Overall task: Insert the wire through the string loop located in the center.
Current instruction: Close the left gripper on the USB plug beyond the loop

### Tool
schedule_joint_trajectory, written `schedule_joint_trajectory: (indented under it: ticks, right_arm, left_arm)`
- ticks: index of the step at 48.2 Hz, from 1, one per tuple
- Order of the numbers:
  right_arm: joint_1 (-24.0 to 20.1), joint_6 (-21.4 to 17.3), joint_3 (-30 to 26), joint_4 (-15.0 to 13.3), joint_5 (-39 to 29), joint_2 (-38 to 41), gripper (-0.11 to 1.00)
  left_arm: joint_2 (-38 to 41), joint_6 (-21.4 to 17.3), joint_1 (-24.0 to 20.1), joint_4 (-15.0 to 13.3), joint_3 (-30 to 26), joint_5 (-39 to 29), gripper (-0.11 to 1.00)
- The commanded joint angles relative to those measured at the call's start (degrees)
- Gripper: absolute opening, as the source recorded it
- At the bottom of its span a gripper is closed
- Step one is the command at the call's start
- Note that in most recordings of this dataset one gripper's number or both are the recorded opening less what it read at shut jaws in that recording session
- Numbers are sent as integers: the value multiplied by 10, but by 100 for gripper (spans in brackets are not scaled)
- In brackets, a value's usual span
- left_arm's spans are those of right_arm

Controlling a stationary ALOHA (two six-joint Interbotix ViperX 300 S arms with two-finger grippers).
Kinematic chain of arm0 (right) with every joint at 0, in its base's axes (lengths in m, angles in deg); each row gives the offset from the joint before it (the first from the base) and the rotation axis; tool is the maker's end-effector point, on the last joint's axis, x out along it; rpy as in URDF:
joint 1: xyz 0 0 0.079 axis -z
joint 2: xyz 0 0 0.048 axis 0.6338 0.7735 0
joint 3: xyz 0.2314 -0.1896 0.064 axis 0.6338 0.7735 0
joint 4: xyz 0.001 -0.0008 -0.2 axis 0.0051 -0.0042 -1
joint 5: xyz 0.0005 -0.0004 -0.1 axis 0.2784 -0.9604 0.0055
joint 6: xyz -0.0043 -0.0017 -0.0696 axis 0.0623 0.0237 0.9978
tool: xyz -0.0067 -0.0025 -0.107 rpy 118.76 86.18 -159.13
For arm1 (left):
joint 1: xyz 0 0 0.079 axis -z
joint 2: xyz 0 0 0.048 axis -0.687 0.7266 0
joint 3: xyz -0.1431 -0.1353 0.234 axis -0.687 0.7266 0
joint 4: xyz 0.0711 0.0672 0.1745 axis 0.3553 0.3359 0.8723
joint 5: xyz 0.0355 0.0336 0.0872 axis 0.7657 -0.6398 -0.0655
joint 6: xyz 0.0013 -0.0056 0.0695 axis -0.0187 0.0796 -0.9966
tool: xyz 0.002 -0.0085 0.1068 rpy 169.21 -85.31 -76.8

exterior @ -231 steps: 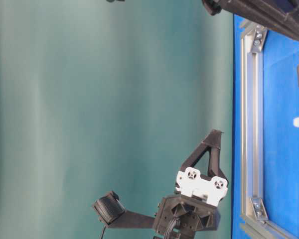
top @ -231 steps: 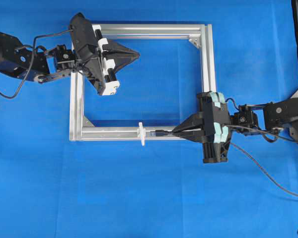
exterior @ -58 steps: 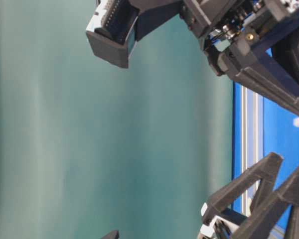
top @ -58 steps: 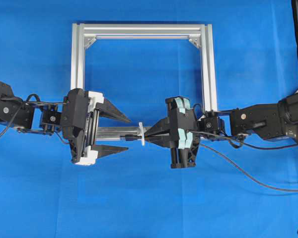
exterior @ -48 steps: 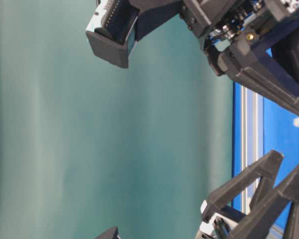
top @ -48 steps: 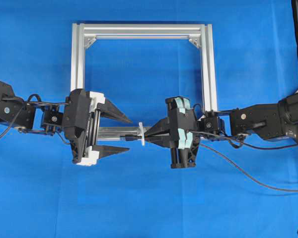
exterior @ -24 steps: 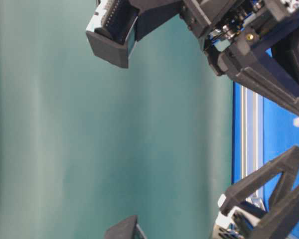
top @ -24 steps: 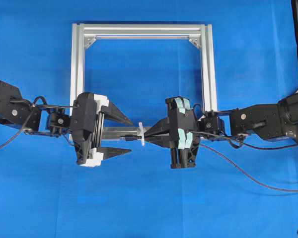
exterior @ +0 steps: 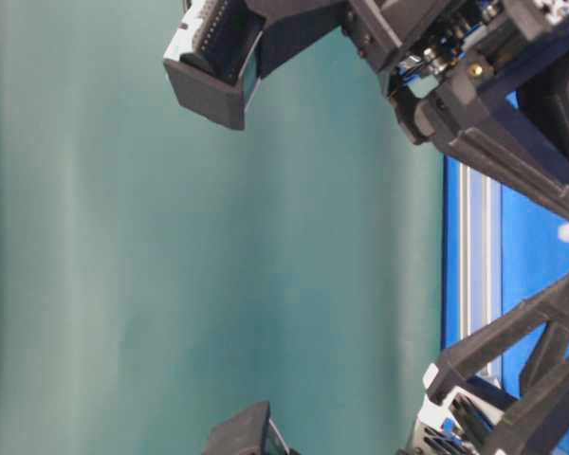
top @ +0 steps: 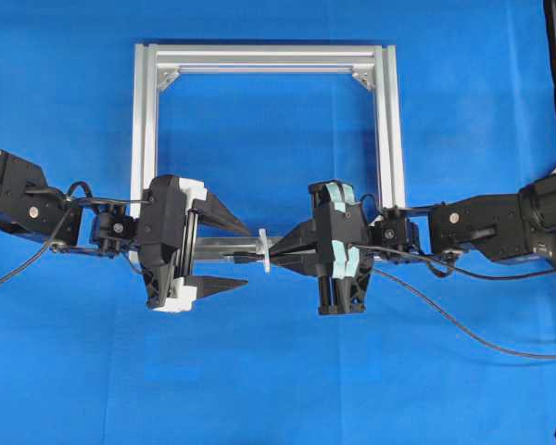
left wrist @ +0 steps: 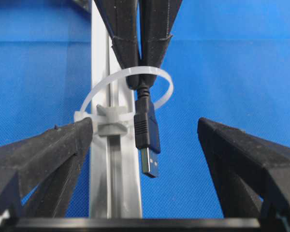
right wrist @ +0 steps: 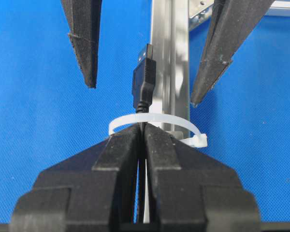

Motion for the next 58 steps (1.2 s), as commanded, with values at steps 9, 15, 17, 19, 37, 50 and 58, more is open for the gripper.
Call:
schedule_joint_trajectory:
  ticks: [9, 15, 17, 19, 37, 50, 58]
  right_arm:
    - [-2, 1, -5, 1, 2, -8, 0]
    - [-2, 1, -5, 1, 2, -8, 0]
    - [-2, 1, -5, 1, 2, -8, 0]
    - [-2, 1, -5, 1, 2, -8, 0]
    - [-2, 1, -5, 1, 2, -8, 0]
    - [-2, 1, -5, 0, 0, -8, 0]
    - [-2, 1, -5, 1, -1, -8, 0]
  left_arm:
    - [-8, -1, -3, 2, -8, 3, 93]
    - [-8, -1, -2, 2, -8, 3, 93]
    - [-8, -1, -2, 2, -9, 1, 93]
    - [-8, -1, -3, 2, -9, 0, 93]
    - [-8, 0, -3, 2, -10, -12, 89]
    - [-7, 0, -3, 2, -12, -32, 19]
    - [-7, 0, -4, 2, -12, -33, 7]
